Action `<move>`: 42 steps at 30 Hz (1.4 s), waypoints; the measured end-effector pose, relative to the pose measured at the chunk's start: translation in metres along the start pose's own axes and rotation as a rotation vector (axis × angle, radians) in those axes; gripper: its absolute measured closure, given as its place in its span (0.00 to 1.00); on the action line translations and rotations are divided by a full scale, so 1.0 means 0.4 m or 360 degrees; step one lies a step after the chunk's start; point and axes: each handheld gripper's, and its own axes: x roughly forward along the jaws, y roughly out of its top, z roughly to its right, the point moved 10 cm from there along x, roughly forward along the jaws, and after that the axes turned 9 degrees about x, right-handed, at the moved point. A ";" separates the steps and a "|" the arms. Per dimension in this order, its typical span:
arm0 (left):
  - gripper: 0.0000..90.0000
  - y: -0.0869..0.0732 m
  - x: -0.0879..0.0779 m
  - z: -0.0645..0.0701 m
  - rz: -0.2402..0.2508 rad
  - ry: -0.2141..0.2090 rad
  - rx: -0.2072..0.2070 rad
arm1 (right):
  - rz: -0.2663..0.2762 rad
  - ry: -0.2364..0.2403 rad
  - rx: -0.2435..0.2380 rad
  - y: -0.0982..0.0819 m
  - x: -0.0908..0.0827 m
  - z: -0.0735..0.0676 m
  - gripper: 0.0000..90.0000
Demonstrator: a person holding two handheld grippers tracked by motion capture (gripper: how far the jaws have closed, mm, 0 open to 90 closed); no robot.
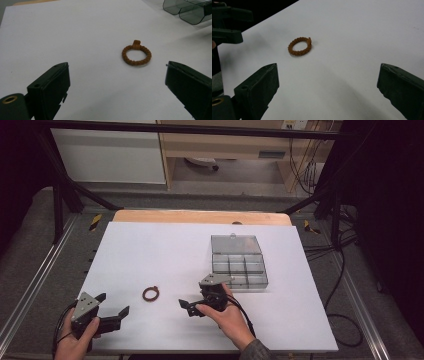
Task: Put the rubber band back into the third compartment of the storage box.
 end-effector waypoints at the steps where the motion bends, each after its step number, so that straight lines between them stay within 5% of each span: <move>1: 0.07 0.000 0.000 0.000 0.0000 0.0001 0.0000 | 0.0003 0.0007 0.0007 0.004 0.004 -0.003 0.05; 26: 0.07 0.000 -0.004 -0.005 -0.0004 0.0005 0.0016 | -0.0024 -0.0021 0.0212 0.068 0.152 -0.029 0.12; 38: 0.07 -0.002 -0.002 -0.005 -0.0011 0.0006 0.0015 | -0.0074 -0.0049 0.0160 0.068 0.207 -0.050 0.12; 42: 0.07 -0.002 -0.003 -0.005 -0.0012 0.0006 0.0019 | -0.0074 -0.0040 0.0144 0.067 0.217 -0.056 0.20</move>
